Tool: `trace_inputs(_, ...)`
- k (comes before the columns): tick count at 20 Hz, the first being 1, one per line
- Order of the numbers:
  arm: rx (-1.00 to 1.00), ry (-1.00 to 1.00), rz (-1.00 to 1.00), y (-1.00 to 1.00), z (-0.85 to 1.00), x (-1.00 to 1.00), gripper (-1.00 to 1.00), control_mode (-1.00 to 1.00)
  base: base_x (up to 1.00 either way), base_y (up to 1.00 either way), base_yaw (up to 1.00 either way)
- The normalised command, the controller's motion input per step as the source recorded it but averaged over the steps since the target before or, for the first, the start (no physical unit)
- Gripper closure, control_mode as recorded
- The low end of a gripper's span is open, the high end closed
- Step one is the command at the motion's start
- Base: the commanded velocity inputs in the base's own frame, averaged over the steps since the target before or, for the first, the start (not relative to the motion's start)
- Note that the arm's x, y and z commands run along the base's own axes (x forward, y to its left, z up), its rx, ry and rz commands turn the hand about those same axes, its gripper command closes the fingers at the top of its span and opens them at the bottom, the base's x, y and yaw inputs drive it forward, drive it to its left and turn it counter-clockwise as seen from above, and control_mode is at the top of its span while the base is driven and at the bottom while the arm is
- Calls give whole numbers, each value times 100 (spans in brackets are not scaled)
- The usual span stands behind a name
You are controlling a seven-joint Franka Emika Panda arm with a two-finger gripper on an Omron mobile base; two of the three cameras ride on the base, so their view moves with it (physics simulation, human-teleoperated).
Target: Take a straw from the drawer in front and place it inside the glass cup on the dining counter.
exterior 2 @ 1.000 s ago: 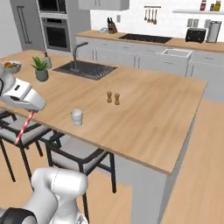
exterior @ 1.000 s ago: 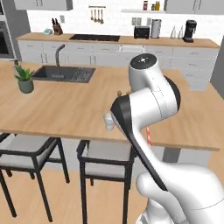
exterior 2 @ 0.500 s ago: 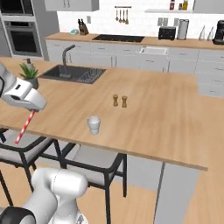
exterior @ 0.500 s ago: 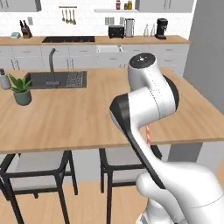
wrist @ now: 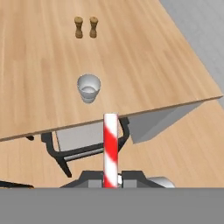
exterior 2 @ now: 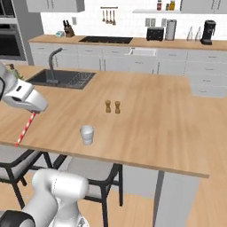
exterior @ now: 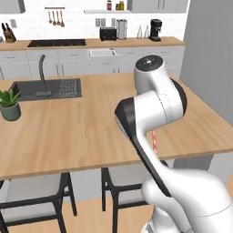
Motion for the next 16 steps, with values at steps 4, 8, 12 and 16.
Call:
trace_inputs(4, 0, 0, 0, 0, 0, 0, 100, 100, 87, 1, -14)
trace_inputs(8, 0, 0, 0, 0, 0, 0, 100, 100, 98, 3, -14)
trace_inputs(12, 10, -4, 3, -5, 17, 34, 100, -100, 21, 0, -2)
trace_inputs(16, 11, -23, 27, -55, 15, 21, 100, -100, 0, 0, 0)
